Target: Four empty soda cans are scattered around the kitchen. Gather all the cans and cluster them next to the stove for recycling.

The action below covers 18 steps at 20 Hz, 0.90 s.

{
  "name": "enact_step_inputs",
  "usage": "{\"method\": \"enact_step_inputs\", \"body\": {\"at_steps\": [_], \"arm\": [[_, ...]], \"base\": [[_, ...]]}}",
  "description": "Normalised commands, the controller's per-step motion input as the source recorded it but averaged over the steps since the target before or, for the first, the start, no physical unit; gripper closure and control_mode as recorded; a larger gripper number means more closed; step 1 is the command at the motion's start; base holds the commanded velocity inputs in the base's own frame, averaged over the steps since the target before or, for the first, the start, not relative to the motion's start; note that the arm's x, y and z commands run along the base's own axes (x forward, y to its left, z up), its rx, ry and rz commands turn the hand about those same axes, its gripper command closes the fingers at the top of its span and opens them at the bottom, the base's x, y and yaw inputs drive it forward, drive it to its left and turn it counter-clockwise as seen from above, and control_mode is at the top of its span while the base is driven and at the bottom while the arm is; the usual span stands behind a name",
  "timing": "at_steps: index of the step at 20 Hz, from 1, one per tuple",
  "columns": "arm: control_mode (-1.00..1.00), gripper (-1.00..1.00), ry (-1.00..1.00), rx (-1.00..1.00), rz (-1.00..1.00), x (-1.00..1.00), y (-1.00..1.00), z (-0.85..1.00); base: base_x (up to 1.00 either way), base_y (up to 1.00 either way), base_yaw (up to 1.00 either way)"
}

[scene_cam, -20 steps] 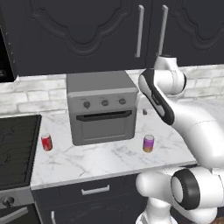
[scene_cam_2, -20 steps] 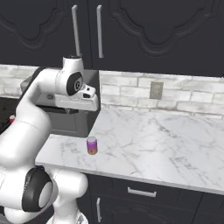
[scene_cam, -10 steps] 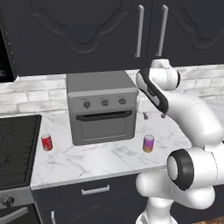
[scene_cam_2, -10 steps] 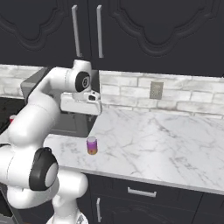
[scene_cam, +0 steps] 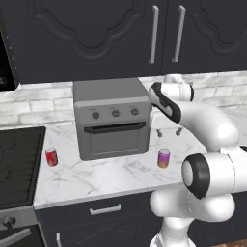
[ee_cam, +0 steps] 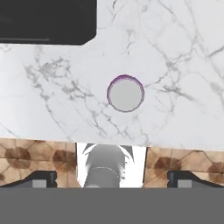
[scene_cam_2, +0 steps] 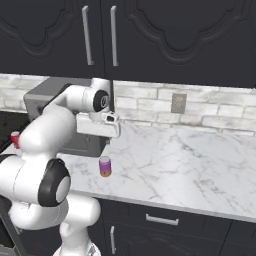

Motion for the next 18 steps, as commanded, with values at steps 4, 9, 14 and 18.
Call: {"method": "enact_step_inputs", "body": {"at_steps": [4, 9, 14, 18], "arm": [[-1.0, -1.0, -0.08, 0.0, 0.01, 0.08, -0.03, -0.5], [-1.0, -1.0, -0.1, 0.0, 0.0, 0.06, -0.04, -0.48], [-1.0, -1.0, -0.09, 0.0, 0.0, 0.04, -0.02, -0.39], [-1.0, -1.0, -0.01, 0.0, 0.0, 0.04, 0.0, -0.23]], "base": [[0.0, 0.0, 0.0], [0.0, 0.0, 0.0], [0.0, 0.0, 0.0], [0.0, 0.0, 0.0]]}}
